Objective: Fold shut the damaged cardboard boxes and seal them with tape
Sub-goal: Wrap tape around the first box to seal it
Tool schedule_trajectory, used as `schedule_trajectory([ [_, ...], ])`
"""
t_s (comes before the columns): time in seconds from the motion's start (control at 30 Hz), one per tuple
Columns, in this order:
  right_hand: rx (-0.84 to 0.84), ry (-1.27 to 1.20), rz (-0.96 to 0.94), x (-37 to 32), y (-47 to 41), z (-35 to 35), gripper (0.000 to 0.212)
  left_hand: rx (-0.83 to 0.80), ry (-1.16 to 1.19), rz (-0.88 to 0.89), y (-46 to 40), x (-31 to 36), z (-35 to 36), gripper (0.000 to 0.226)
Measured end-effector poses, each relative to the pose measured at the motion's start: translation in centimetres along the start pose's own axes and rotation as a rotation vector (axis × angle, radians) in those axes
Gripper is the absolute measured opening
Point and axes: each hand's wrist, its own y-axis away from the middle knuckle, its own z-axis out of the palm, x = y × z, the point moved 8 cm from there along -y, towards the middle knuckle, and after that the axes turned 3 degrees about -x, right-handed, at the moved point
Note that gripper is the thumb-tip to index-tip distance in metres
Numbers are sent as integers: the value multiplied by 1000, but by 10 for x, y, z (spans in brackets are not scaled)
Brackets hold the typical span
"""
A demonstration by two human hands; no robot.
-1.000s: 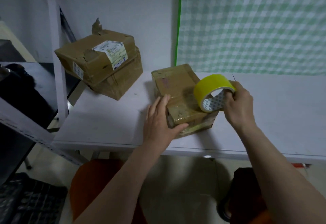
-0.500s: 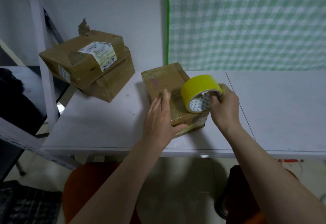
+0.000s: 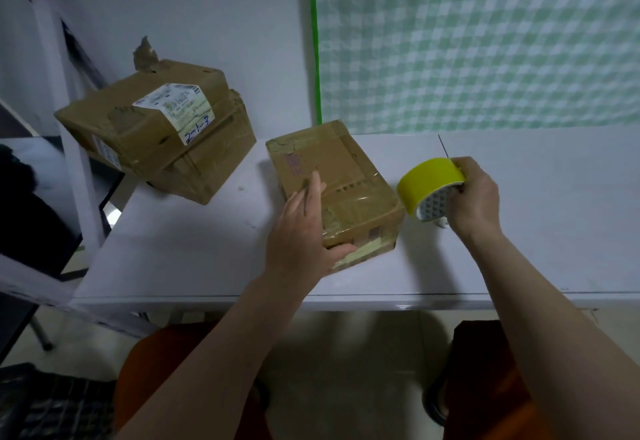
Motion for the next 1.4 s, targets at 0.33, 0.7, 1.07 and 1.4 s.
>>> schedule_trajectory([
  [0.33, -120, 42, -92, 8, 6, 12, 38, -76, -69, 59, -5, -3, -3, 115],
  [0.7, -484, -345, -244, -28, 80, 69, 54, 208, 187, -414, -37, -71, -33, 75],
  [1.07, -561, -394, -184, -48, 89, 79, 62, -15, 809, -625, -23, -20, 33, 24],
  [1.4, -107, 301, 235, 63, 34, 31, 46, 23, 826, -722, -31, -19, 35, 24],
])
